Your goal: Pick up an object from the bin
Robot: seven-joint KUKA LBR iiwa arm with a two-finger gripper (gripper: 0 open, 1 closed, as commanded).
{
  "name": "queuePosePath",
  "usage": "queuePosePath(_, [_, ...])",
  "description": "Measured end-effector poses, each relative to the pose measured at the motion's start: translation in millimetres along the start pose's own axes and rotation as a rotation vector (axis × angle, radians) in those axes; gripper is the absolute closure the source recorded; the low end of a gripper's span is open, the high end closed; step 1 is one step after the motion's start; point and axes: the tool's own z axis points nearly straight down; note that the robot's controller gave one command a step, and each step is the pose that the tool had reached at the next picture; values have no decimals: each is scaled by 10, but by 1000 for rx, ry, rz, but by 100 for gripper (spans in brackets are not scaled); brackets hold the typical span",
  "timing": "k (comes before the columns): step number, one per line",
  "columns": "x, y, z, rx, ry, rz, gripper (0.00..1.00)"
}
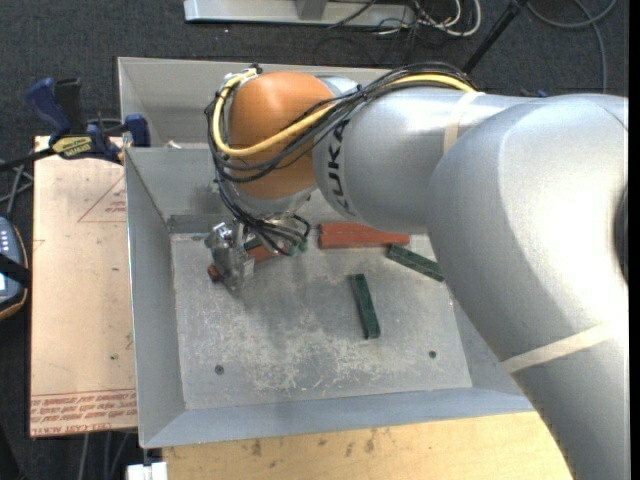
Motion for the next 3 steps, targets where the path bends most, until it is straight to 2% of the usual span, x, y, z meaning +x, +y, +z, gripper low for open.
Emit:
queuePosePath(1, [1,-1,0,0,0,0,0])
queuePosePath(2, [1,-1,1,0,0,0,0])
queuePosePath(3, [57,-354,152,1,0,-10,100])
